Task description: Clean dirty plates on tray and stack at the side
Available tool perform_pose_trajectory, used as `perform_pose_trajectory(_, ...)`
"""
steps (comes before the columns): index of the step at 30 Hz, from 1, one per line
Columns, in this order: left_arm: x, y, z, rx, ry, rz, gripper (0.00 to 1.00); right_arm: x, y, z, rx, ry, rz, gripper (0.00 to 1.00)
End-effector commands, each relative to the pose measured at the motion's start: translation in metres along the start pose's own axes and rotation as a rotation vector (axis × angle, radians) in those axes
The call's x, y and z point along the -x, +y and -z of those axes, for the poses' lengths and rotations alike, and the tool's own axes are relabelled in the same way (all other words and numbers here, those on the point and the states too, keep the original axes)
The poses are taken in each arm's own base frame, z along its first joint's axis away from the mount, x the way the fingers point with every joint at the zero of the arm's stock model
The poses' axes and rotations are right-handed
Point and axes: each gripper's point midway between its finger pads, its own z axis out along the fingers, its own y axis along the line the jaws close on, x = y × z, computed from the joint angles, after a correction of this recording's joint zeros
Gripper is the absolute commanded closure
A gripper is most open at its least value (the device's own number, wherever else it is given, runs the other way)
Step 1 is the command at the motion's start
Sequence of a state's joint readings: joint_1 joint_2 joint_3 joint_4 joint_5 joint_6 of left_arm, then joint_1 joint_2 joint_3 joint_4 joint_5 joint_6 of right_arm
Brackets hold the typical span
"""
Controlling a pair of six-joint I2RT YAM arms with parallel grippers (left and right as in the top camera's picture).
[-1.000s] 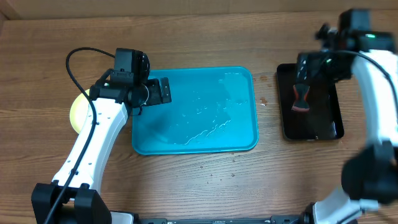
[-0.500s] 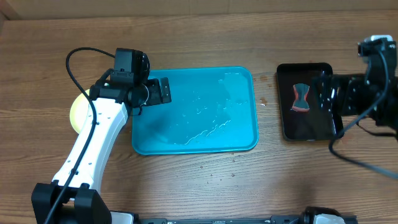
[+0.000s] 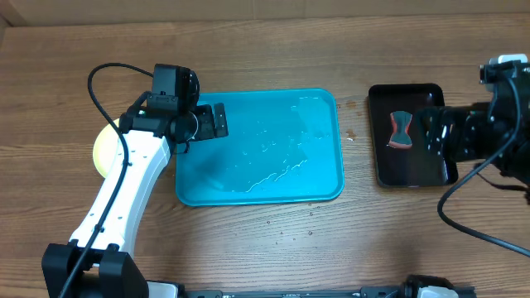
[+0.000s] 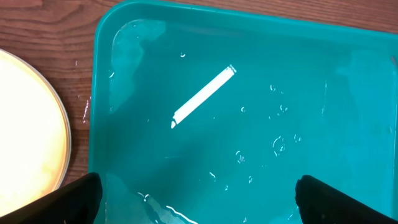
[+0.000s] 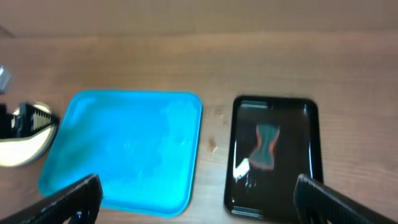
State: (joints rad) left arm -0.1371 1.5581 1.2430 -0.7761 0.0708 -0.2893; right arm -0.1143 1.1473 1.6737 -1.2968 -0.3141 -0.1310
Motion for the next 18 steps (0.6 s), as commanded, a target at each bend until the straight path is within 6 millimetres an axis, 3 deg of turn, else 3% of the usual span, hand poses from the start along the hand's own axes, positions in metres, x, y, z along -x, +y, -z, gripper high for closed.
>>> perform_pose_trajectory(1, -0.001, 0.0, -0.003, 0.007, 0.004, -0.008, 0.0, -0.007, 0.0, -0.003, -0.003, -0.073, 0.033, 0.0)
perform_pose_trajectory(5, -0.001, 0.0, -0.003, 0.007, 0.004, -0.007, 0.0, -0.018, 0.007, -0.011, 0.01, -0.228, 0.108, 0.0)
perform_pose_trajectory(9, -0.001, 0.001, -0.003, 0.008, 0.004, -0.007, 0.0, -0.055, 0.02, -0.021, 0.04, -0.381, 0.218, 0.0)
perform_pose_trajectory(18, -0.001, 0.0, -0.003, 0.007, 0.004, -0.008, 0.0, -0.132, 0.019, -0.054, 0.075, -0.576, 0.284, 0.0)
